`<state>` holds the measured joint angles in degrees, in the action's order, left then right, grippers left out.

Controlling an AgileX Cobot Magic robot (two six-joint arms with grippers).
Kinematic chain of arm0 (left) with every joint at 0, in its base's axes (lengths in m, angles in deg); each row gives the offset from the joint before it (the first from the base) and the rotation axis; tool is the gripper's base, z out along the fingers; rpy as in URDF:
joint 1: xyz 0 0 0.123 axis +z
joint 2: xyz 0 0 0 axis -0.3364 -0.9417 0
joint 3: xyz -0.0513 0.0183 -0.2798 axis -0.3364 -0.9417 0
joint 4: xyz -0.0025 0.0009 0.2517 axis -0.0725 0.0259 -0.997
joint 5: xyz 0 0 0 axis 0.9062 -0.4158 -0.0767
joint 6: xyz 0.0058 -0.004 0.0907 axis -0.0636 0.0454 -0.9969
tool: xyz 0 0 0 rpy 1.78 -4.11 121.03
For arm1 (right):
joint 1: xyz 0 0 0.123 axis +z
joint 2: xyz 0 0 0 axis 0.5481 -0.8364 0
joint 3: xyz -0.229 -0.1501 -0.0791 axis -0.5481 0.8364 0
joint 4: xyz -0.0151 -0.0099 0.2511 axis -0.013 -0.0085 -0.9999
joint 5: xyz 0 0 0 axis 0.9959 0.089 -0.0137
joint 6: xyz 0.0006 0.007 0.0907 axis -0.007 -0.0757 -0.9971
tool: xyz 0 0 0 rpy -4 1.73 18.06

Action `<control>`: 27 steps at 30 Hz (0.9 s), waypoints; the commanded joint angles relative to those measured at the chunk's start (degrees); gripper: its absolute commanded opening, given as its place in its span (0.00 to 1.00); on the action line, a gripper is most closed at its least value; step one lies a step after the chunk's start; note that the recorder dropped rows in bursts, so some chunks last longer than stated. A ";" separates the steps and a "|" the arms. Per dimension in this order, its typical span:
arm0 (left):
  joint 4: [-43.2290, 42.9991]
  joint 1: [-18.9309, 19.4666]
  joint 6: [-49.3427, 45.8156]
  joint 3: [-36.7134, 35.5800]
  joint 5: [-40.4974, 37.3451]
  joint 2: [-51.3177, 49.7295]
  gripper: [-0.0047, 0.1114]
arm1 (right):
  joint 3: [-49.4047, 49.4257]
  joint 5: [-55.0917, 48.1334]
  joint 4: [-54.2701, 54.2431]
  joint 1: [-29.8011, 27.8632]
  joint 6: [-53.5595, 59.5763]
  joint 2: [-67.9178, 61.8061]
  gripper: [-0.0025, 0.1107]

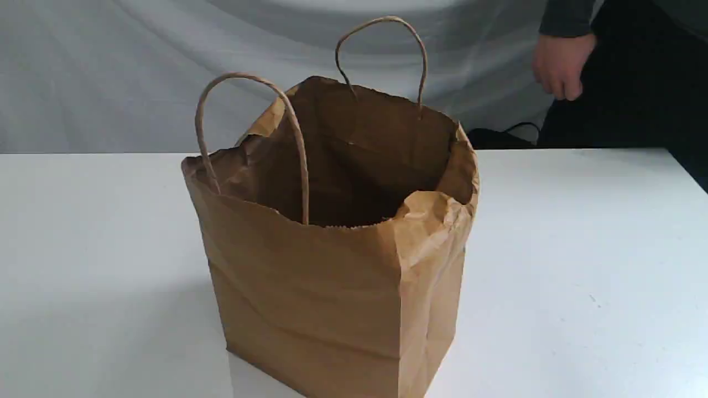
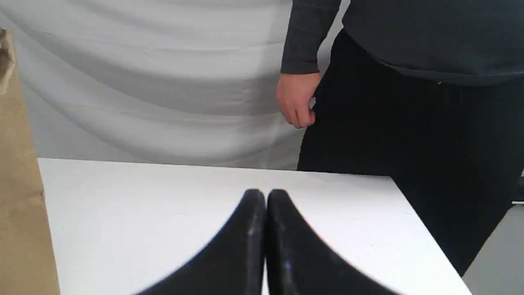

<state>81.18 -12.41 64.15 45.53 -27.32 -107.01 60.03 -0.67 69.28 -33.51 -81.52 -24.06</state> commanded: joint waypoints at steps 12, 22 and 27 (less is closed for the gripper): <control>0.30 0.12 0.29 -0.46 0.57 0.27 0.04 | 0.18 -0.22 -0.34 -0.29 -0.27 0.15 0.02; 0.30 0.12 0.21 -0.46 0.57 0.27 0.04 | 0.18 -0.22 -0.49 -0.29 -0.27 0.15 0.02; -2.62 1.00 0.19 -0.69 1.11 0.27 0.04 | 0.18 -0.22 -0.49 -0.29 -0.27 0.15 0.02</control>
<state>79.87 -12.07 64.15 45.43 -27.18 -107.01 60.03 -0.79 69.17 -33.51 -81.52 -24.06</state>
